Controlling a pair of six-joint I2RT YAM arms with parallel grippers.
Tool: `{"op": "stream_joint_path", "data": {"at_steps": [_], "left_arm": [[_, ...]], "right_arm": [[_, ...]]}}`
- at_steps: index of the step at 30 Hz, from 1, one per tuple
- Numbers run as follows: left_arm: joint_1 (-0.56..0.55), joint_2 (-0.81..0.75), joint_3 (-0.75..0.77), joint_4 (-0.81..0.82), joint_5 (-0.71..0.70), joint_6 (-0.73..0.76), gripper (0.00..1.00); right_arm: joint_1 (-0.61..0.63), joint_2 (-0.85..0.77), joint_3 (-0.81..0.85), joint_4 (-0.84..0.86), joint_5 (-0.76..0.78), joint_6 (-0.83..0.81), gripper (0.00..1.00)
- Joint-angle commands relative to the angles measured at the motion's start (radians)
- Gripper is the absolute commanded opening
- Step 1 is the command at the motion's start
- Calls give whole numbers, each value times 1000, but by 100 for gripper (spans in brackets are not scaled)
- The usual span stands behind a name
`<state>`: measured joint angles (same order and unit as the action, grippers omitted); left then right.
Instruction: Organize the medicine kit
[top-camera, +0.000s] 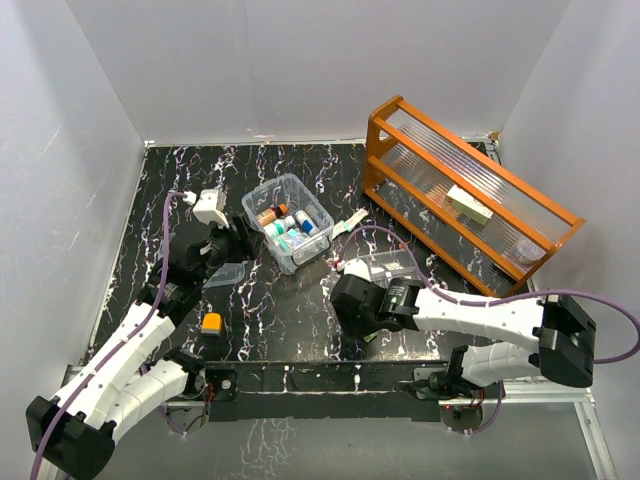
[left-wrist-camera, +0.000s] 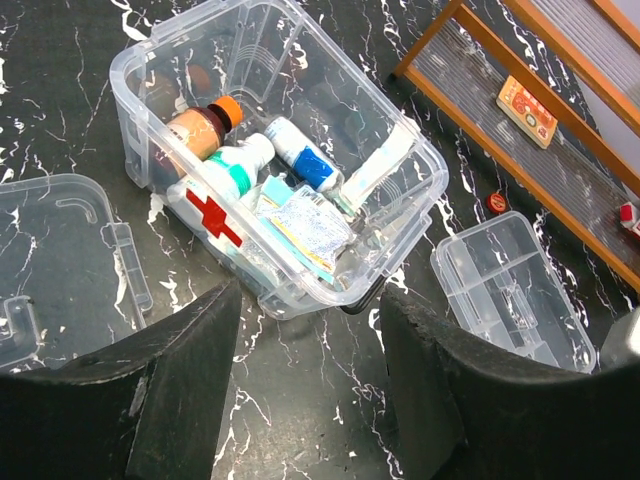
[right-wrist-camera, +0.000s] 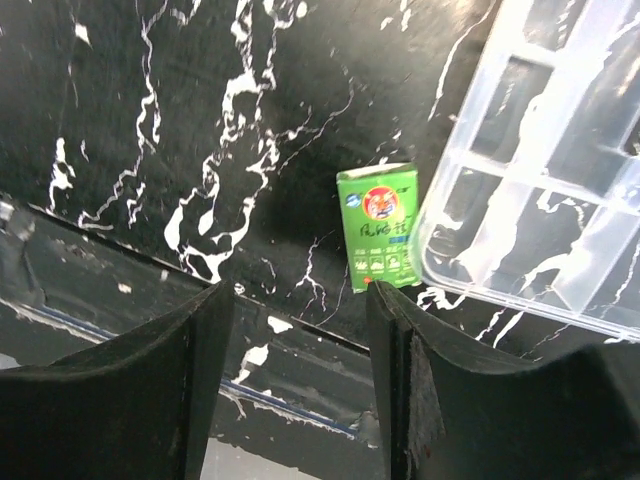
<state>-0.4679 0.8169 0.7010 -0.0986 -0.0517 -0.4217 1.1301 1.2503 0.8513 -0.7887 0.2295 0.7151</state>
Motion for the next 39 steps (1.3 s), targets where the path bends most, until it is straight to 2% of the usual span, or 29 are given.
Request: {"op": "stream_joint_path", "data": {"at_steps": [1, 6, 11, 15, 27, 31, 39], "left_arm": [[2, -16, 0, -4, -34, 6, 57], [2, -7, 4, -9, -39, 10, 57], [2, 0, 1, -1, -39, 11, 57], [2, 9, -1, 5, -39, 11, 57], [2, 10, 7, -7, -45, 18, 57], [2, 7, 5, -9, -43, 16, 57], [2, 4, 11, -15, -45, 18, 57]], "right_arm": [[51, 45, -14, 1, 26, 16, 52], [57, 80, -19, -73, 78, 107, 60], [57, 48, -73, -64, 15, 177, 68], [56, 35, -113, 2, -42, 193, 70], [37, 130, -136, 82, 30, 141, 74], [10, 141, -158, 178, 15, 86, 74], [10, 208, -81, 250, 23, 6, 74]]}}
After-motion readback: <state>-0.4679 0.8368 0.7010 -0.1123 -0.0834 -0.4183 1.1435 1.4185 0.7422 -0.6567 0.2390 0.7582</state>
